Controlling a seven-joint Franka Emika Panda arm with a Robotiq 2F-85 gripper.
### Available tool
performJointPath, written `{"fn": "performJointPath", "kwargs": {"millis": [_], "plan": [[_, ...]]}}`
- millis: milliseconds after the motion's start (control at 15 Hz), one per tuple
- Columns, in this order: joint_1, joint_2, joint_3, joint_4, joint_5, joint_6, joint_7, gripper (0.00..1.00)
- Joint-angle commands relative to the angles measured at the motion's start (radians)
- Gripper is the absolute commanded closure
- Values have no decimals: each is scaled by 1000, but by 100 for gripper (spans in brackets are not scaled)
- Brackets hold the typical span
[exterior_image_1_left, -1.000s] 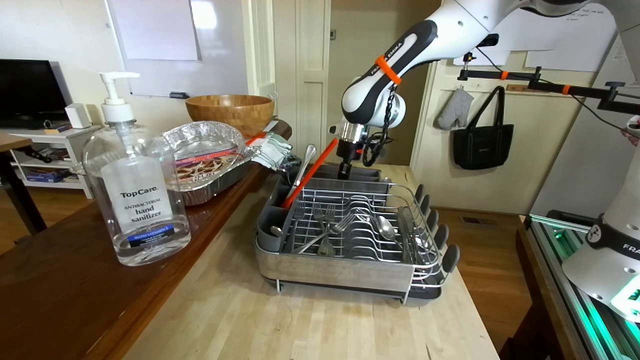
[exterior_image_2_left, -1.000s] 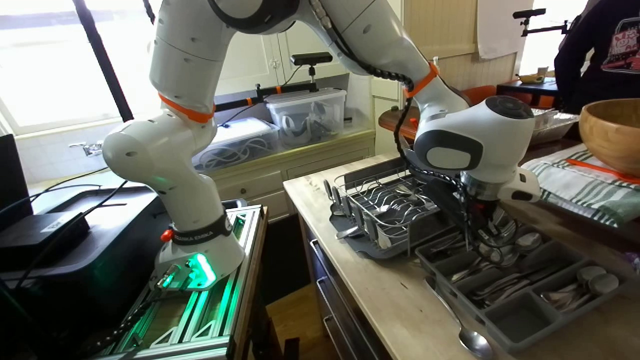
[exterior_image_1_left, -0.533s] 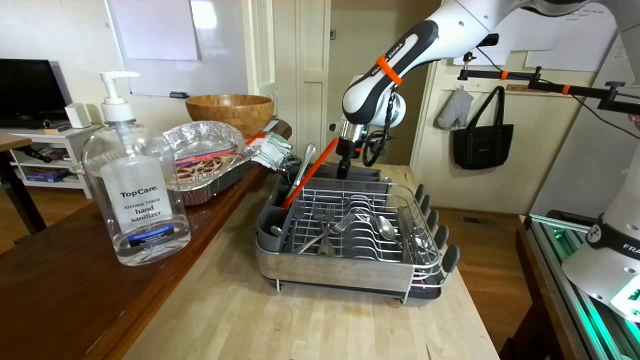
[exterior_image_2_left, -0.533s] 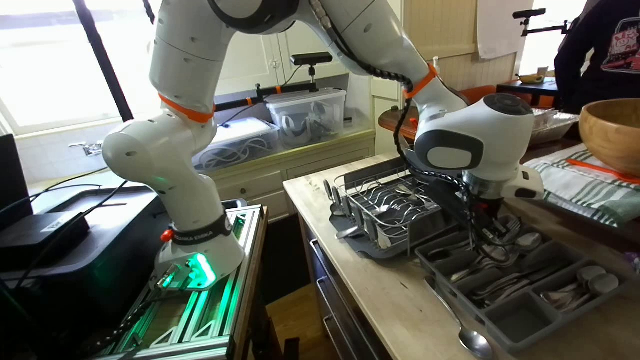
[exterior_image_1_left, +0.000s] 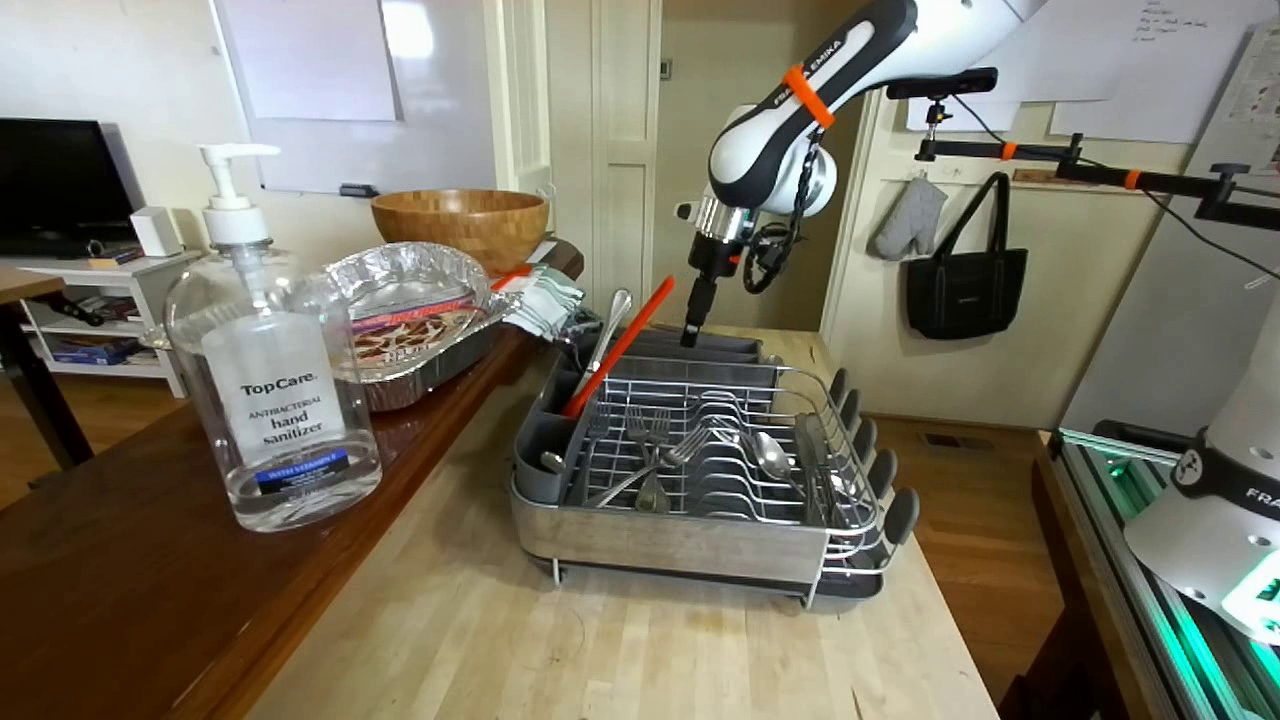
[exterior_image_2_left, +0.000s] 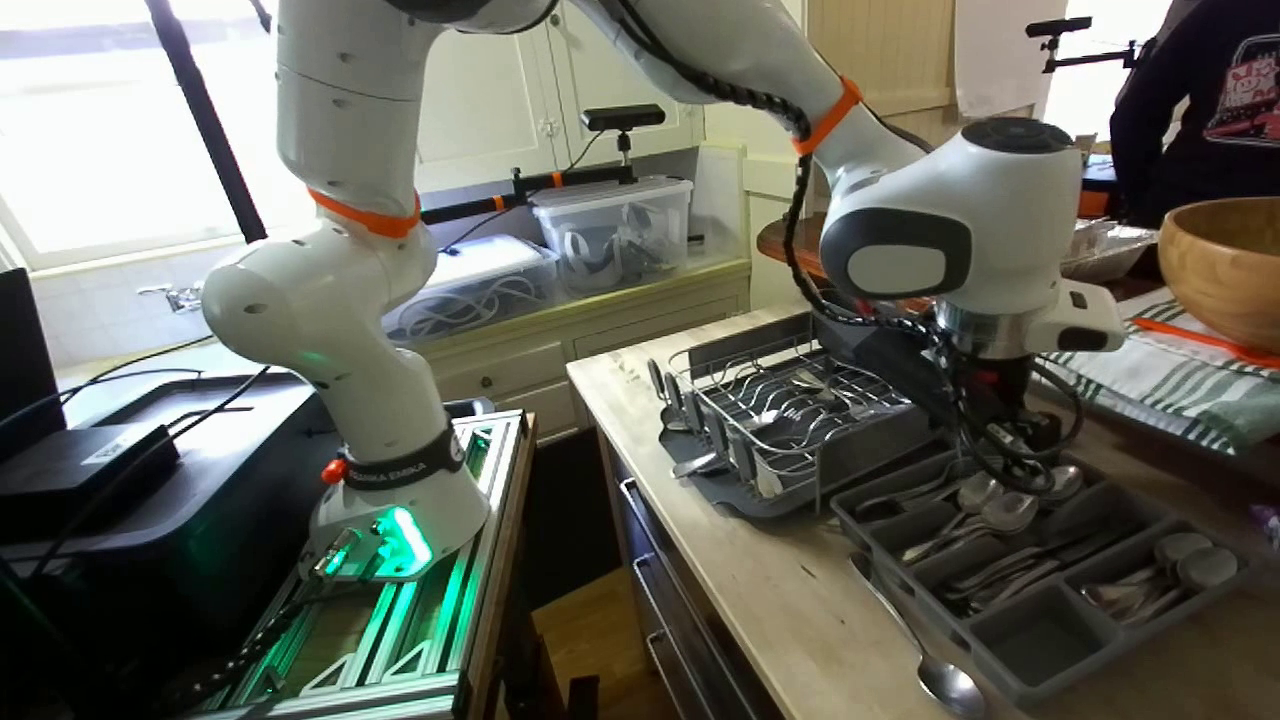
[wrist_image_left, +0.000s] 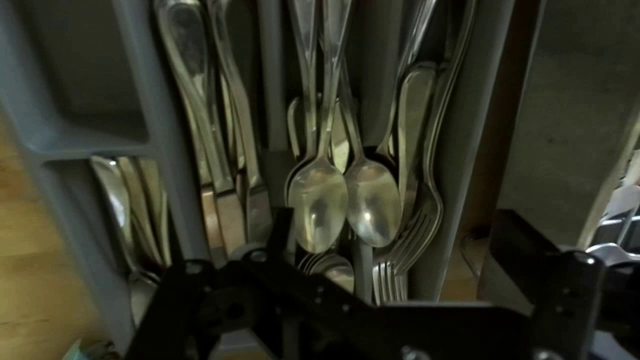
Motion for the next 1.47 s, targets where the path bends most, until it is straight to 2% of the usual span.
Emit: {"fn": "performJointPath", "kwargs": {"millis": [0, 267, 533, 733, 800, 1000, 1200, 1400], "plan": [[-41, -116, 6, -87, 8, -12, -49, 0], [-56, -199, 42, -157, 97, -46, -223, 0], [1, -304, 75, -271, 190, -73, -409, 0], [54, -389, 63, -357, 220, -56, -513, 0], [77, -306, 34, -276, 185, -56, -434, 0], [103, -367, 24, -329, 200, -55, -475, 0], [125, -370, 14, -347, 192, -61, -507, 0], [147, -409, 4, -373, 183, -107, -596, 0]]}}
